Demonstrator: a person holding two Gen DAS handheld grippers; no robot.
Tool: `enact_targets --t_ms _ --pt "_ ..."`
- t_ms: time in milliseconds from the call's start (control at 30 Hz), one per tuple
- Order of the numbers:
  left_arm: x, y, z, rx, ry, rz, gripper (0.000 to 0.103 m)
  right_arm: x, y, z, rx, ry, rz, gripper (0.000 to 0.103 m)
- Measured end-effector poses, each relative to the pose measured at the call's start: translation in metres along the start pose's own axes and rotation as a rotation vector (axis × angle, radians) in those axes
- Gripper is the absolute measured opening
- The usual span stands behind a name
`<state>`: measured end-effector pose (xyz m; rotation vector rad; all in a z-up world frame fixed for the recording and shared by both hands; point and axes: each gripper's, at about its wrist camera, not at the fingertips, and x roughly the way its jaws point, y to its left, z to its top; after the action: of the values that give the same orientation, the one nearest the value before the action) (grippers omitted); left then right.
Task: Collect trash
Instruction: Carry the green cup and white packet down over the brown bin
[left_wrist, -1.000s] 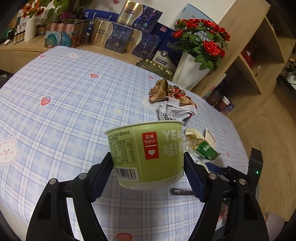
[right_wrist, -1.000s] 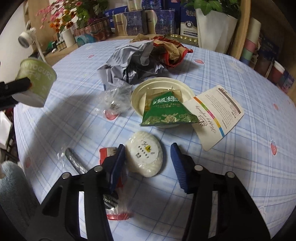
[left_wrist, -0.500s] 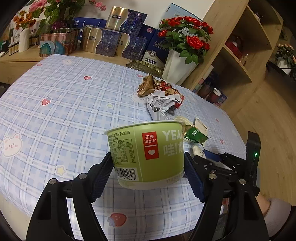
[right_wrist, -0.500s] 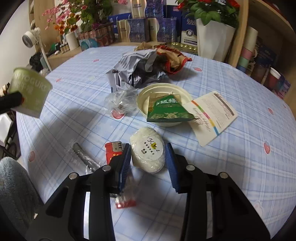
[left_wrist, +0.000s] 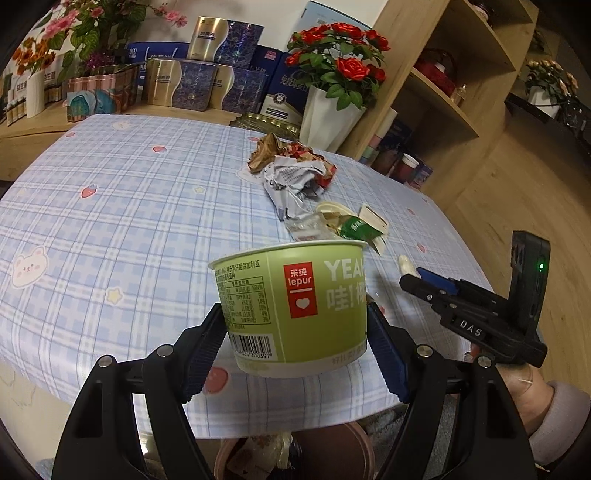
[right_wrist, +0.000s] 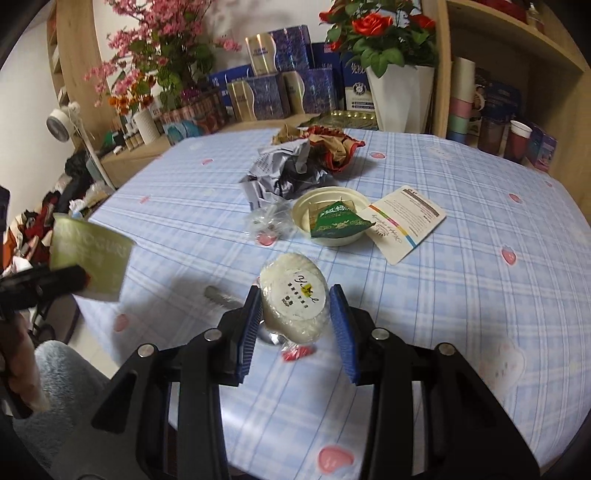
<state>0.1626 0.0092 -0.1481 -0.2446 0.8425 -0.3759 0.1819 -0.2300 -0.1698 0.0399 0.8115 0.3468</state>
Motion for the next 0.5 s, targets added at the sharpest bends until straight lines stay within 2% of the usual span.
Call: enact_targets --t_ms 267,500 --pt "-0.013 -0.012 -0.043 0.035 0.047 -0.027 0.073 -0.03 0.018 -0.033 -0.01 0.0 0.0 0.04" --pt "-0.017 -0.014 -0.092 0.068 0.129 -0.035 0.073 -0.045 0.033 -0.064 0.006 0.002 0.01 0.04"
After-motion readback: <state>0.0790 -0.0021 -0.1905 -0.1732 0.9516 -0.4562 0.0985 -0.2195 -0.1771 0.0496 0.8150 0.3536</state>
